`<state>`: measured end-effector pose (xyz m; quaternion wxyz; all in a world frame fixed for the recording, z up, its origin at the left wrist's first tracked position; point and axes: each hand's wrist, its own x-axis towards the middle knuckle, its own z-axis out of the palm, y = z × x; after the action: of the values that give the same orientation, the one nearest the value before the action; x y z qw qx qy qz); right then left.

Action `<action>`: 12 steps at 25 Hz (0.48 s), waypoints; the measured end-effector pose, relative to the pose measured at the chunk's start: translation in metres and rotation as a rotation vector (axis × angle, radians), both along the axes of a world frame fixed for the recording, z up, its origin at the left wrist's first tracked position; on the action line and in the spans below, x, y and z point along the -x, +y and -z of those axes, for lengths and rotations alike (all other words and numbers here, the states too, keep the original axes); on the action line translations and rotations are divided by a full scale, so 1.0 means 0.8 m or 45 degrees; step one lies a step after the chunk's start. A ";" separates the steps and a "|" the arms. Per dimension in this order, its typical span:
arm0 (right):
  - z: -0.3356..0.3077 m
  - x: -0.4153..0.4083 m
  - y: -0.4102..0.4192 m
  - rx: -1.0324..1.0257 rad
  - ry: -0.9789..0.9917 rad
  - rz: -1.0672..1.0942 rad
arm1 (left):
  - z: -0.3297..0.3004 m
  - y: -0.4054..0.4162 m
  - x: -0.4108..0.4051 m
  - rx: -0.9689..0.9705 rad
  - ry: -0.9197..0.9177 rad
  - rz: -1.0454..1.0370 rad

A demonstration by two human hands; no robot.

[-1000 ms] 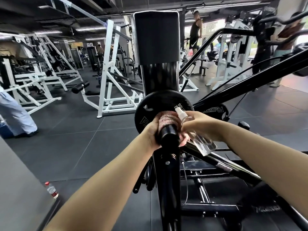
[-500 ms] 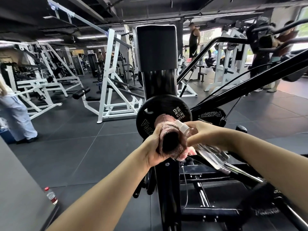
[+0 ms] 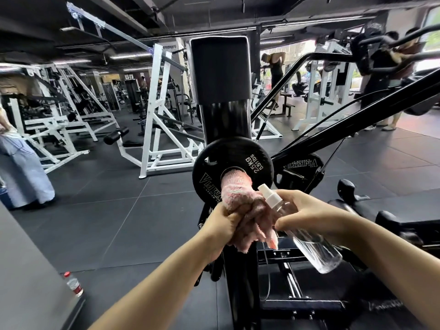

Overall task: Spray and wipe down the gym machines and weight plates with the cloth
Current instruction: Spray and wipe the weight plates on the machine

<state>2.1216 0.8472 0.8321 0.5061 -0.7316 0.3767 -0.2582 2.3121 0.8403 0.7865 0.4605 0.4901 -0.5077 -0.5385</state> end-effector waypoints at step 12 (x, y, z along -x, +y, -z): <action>-0.004 -0.020 -0.008 0.139 -0.006 0.053 | -0.023 0.021 0.012 0.077 0.158 -0.044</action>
<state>2.1372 0.8407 0.8350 0.4608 -0.7497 0.3760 -0.2903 2.3022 0.8575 0.8048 0.5149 0.4502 -0.4856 -0.5444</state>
